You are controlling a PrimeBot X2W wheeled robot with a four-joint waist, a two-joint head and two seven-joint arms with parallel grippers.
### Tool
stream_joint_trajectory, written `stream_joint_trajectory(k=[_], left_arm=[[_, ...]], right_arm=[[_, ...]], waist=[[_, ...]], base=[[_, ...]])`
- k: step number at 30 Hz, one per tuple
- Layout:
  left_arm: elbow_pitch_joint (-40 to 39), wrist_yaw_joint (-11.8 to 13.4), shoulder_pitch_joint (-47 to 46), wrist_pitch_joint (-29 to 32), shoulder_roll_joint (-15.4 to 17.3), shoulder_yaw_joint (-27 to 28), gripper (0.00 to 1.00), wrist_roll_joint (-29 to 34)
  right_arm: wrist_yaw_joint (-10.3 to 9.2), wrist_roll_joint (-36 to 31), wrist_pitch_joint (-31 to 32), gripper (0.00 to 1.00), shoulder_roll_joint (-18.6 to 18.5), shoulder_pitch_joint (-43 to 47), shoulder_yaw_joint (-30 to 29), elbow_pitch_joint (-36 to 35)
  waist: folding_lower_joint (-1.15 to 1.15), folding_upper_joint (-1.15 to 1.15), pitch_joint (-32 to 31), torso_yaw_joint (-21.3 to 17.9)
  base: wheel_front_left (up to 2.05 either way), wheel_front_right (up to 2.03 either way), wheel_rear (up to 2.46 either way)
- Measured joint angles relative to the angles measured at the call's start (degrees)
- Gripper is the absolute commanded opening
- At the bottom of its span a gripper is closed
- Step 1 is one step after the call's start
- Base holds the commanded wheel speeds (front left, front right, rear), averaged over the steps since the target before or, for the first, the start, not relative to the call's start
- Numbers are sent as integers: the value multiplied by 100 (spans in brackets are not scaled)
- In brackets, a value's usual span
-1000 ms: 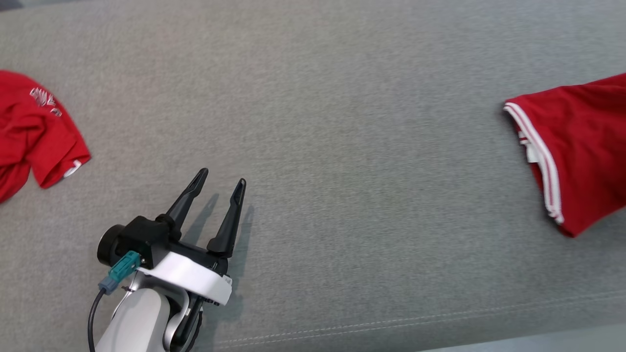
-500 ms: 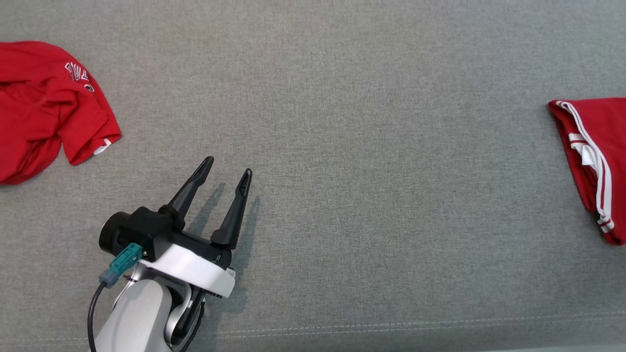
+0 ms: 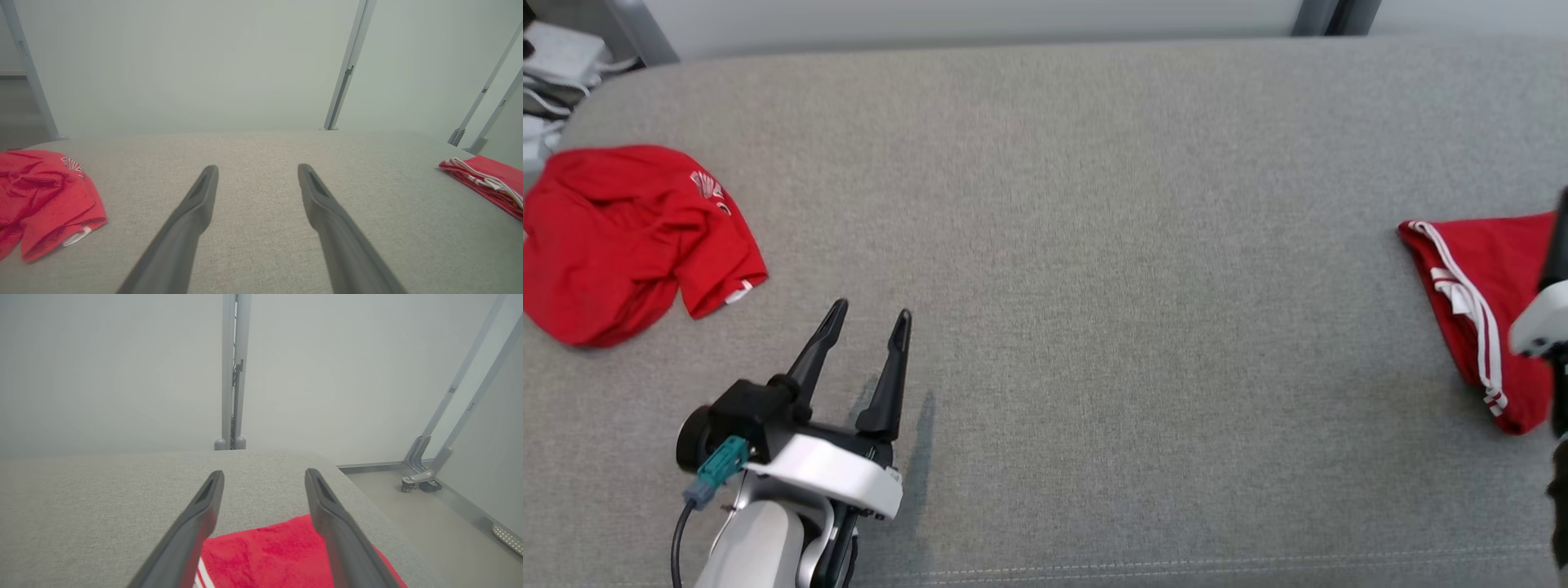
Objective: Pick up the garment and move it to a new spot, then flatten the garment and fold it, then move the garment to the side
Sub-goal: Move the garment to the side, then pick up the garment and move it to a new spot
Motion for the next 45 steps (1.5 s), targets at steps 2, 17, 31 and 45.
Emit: stream_joint_trajectory(k=[2,17,31,45], left_arm=[[54,47,98,0,-54,122,100,49],[417,368,710,0,-252,1122,100,466],[500,365,903,0,-394,1470,100,743],[700,286,882,0,-439,1635,100,793]], right_arm=[[0,293,-3,100,102,313,396,-393],[0,1088,-4,100,465,2476,1523,-2185],[0,1098,-3,100,603,2879,1461,-2368],[0,1239,-3,100,642,2865,2100,-2302]], waist=[[0,0,-148,11],[0,0,-1012,182],[0,0,-1127,298],[0,0,-998,1258]], base=[[0,0,0],[0,0,0],[0,0,0],[0,0,0]])
